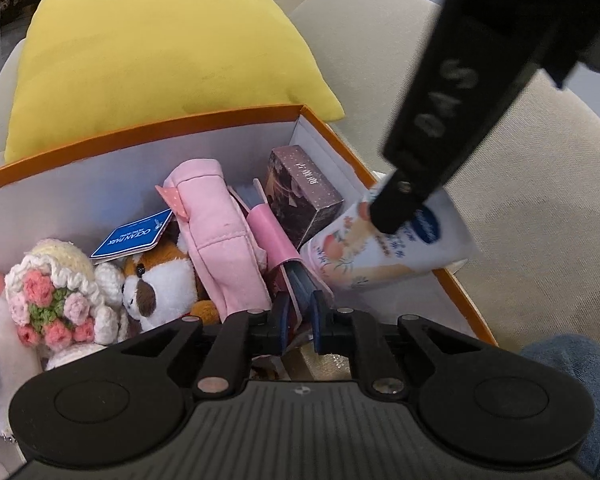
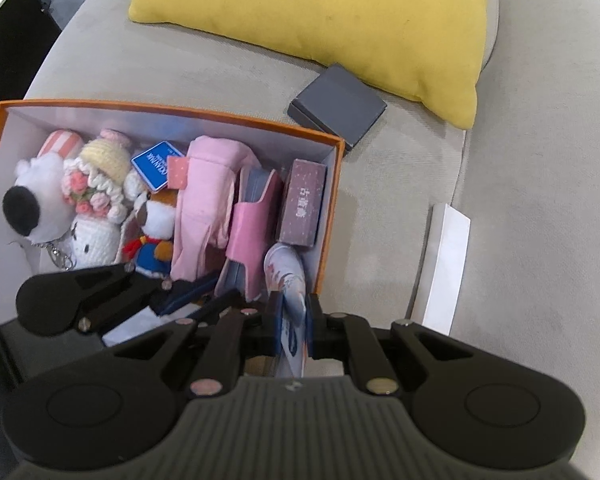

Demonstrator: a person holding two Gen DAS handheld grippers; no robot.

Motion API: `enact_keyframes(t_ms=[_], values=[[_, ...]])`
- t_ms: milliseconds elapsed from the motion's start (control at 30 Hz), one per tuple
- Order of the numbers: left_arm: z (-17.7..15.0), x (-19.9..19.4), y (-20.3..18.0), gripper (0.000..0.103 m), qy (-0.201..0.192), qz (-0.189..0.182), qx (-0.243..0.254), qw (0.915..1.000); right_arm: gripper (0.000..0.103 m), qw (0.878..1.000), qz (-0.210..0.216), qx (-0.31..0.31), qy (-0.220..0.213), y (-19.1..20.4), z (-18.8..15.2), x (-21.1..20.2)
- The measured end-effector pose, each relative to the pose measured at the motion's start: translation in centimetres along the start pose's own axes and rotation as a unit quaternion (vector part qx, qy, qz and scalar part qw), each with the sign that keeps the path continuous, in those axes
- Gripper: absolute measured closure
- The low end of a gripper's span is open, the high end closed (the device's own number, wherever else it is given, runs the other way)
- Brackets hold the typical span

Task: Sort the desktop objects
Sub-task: 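Lower the Vaseline tube into the box and open the right tool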

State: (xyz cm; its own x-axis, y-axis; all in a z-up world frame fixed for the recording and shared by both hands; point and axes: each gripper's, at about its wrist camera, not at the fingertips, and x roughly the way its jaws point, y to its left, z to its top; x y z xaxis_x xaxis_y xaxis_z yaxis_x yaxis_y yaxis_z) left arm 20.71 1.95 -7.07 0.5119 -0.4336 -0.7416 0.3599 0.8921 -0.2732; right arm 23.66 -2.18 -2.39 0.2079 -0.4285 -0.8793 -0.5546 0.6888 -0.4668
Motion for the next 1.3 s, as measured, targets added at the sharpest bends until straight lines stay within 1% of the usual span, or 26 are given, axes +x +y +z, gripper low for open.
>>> enact_keyframes(t_ms=[233,333,433,467,500,567,633,700,833,900,1000,1133,1167,1200,1233,1300], values=[[0.0,0.5,0.1,0.09,-0.001,-0.005,0.004,1.0,0.09,1.0,0.019,-0.009,-0.015,-0.3,0.6,0.8],[0.0,0.7,0.2,0.09,-0.001,-0.009,0.008,0.9999,0.09,0.999,0.028,-0.024,-0.031,-0.5,0.1,0.4],[0.0,0.2,-0.1,0.09,-0.004,-0.017,0.016,0.9997,0.09,0.997,0.047,-0.04,-0.052,-0.8,-0.9,-0.8],[0.1,-0.1,-0.2,0.09,-0.006,-0.023,0.019,0.9995,0.089,0.996,0.051,-0.047,-0.058,-0.9,-1.4,-1.3],[-0.6,-1.2,0.5,0.09,-0.006,-0.03,0.02,0.9993,0.088,0.995,0.054,-0.051,-0.063,-1.1,-1.8,-1.6],[-0.6,-1.8,0.5,0.09,-0.004,-0.043,0.018,0.9989,0.086,0.994,0.063,-0.06,-0.069,-1.5,-2.8,-2.2],[-1.1,-2.7,1.1,0.09,-0.002,-0.042,0.018,0.9989,0.084,0.992,0.072,-0.069,-0.077,-1.9,-4.0,-2.8],[-1.7,-3.1,1.3,0.09,0.001,-0.042,0.018,0.999,0.083,0.99,0.082,-0.078,-0.084,-2.3,-5.3,-2.9],[-1.5,-2.7,1.6,0.09,0.019,-0.043,0.016,0.9988,0.083,0.985,0.089,-0.104,-0.103,-2.5,-7.4,-1.8],[-2.2,-2.6,1.6,0.09,0.029,-0.037,0.011,0.9988,0.083,0.984,0.094,-0.106,-0.107,-2.6,-7.9,-1.0],[-2.7,-2.3,2.0,0.09,0.042,-0.039,0.004,0.9983,0.083,0.983,0.105,-0.106,-0.108,-2.6,-8.4,0.2],[-3.3,-1.8,1.7,0.09,0.057,-0.038,0.0,0.9976,0.083,0.982,0.088,-0.117,-0.116,-2.0,-8.8,1.7],[-3.2,-1.7,1.0,0.09,0.062,-0.039,-0.002,0.9973,0.086,0.983,0.085,-0.116,-0.115,-1.9,-8.8,2.0],[-3.5,-1.9,0.6,0.09,0.064,-0.04,-0.005,0.9971,0.097,0.983,0.084,-0.115,-0.117,-2.0,-8.8,2.3],[-3.3,-1.7,0.6,0.09,0.065,-0.041,-0.007,0.997,0.101,0.983,0.084,-0.115,-0.119,-2.0,-8.7,2.3],[-3.5,-1.8,0.8,0.09,0.071,-0.045,-0.014,0.9964,0.103,0.98,0.086,-0.118,-0.132,-2.3,-8.6,1.9]])
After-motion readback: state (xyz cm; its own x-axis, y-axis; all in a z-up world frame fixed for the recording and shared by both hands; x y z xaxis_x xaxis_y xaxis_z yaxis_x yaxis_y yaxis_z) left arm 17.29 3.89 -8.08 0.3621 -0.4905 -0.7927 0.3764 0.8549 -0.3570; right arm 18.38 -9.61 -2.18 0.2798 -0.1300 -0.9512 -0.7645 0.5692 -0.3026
